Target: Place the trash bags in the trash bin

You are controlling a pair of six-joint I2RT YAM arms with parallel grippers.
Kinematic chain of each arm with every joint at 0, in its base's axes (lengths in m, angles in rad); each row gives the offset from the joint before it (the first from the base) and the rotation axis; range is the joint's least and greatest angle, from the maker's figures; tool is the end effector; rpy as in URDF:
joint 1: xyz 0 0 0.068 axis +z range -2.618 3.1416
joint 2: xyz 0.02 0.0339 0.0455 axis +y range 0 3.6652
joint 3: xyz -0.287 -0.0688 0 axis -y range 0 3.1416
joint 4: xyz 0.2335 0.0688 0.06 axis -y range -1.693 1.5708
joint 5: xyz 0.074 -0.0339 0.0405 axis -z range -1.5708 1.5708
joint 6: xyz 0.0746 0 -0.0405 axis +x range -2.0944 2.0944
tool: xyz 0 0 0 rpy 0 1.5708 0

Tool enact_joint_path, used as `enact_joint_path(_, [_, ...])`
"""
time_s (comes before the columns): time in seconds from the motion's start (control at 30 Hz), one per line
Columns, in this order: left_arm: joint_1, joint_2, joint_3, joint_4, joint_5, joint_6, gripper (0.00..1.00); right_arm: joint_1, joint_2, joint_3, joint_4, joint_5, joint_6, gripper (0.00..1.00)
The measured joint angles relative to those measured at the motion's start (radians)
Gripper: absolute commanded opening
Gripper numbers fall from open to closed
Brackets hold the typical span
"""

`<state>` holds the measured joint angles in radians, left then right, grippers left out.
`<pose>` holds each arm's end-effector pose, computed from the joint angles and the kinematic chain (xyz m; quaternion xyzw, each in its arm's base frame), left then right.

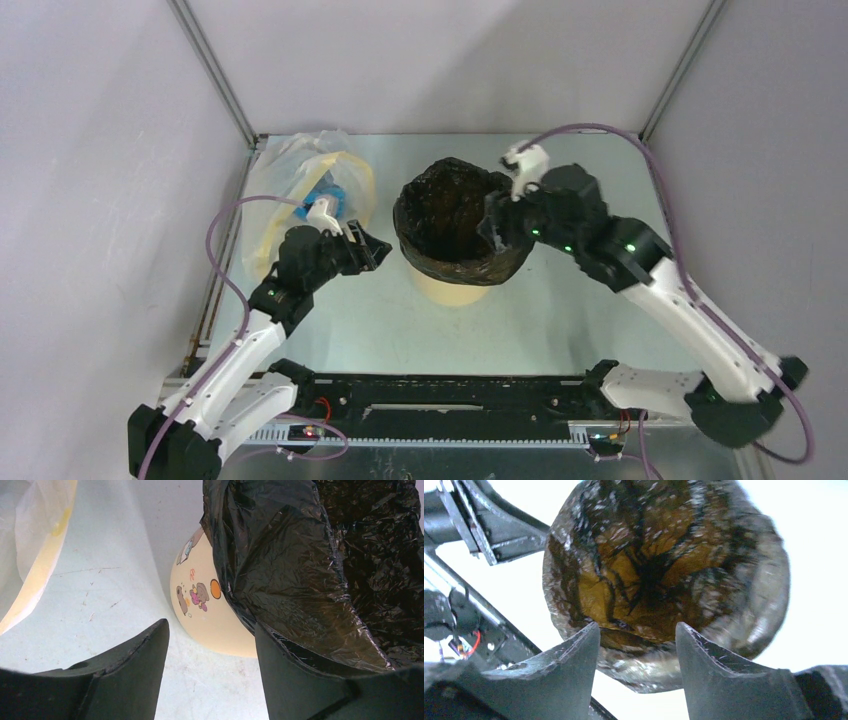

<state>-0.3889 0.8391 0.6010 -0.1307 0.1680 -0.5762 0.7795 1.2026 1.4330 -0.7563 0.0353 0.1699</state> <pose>0.1868 -0.0900 0.2771 -0.0296 0.8227 -0.3228 0.4670 0.1859 0.1800 0.4184 -0.2516 0.8292 0.2144 0.4507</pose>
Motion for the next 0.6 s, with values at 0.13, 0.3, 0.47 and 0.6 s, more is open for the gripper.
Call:
enact_joint_path(0.13, [0.000, -0.007, 0.000, 0.000, 0.000, 0.000, 0.69, -0.095, -0.153, -0.084, 0.053, 0.019, 0.039, 0.41])
enact_joint_path(0.3, [0.000, -0.007, -0.004, 0.005, 0.003, -0.002, 0.69, -0.265, -0.235, -0.217, 0.106, 0.034, 0.128, 0.30])
enact_joint_path(0.47, [0.000, 0.016, -0.010, 0.018, 0.019, -0.010, 0.69, -0.391, -0.225, -0.354, 0.152, -0.016, 0.202, 0.29])
enact_joint_path(0.6, [0.000, 0.033, -0.010, 0.032, 0.023, -0.011, 0.69, -0.423, -0.203, -0.418, 0.188, -0.060, 0.235, 0.29])
